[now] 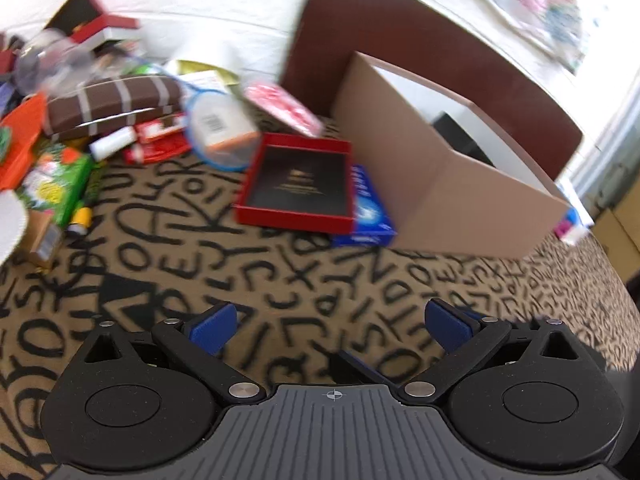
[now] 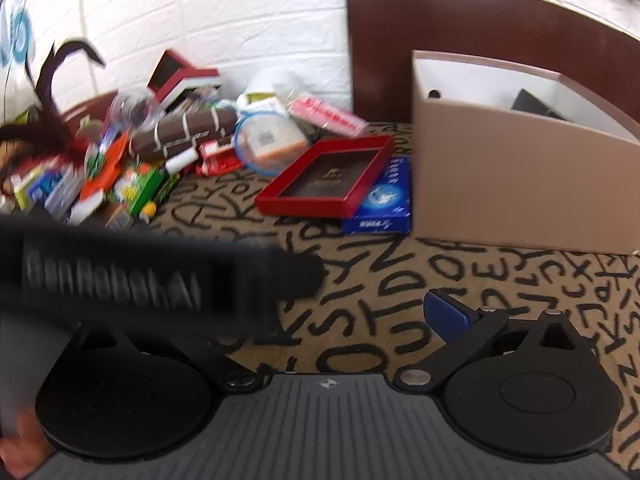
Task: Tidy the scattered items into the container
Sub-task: 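Move the left tool to the red-framed black box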
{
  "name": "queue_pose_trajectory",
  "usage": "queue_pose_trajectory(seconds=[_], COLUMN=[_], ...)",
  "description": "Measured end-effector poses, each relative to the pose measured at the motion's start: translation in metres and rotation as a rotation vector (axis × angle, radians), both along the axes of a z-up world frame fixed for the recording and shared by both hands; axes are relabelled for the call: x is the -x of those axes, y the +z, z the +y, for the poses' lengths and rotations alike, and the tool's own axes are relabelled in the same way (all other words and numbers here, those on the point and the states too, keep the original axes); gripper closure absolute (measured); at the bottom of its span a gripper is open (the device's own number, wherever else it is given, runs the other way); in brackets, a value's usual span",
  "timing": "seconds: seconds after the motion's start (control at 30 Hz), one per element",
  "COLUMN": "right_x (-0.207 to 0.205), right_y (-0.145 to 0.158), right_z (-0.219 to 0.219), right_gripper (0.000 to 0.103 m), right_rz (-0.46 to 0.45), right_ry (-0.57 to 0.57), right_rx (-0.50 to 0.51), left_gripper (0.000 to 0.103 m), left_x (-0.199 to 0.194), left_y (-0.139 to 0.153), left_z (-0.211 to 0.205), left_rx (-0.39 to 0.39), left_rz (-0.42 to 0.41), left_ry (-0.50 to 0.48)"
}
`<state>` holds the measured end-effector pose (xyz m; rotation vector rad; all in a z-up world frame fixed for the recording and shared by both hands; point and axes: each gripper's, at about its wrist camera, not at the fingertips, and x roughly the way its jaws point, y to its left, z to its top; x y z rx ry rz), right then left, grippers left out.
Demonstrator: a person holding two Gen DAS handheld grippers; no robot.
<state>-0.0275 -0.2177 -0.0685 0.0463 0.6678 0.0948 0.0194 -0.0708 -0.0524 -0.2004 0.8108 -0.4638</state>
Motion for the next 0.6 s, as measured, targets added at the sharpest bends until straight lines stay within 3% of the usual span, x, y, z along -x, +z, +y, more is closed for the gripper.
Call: queue_pose_trajectory(seconds=[0.3,0.47,0.6], right_x=[-0.026,-0.045,-0.061], right_y=[0.004,0.008,0.004], right_z=[0.001,0.005,0.000], right_gripper=[0.002,0.011,0.025], right_rz=[-0.061,-0.104,-0.081], right_ry=[-0.065,-0.133,-0.187], right_rx=[-0.011,-0.015,-0.047], left_gripper=[0.000,0.016,0.027], left_x=[-0.046,-0.073,-0.090], left_y=[0.005,-0.005,-0.011], left_z=[0.023,0.021,0.022], left_rx=[0.002,-0.039,-0.030], left_rz=[-0.015,-0.006,0.017], left_ry=[0.096,0.076,0.080])
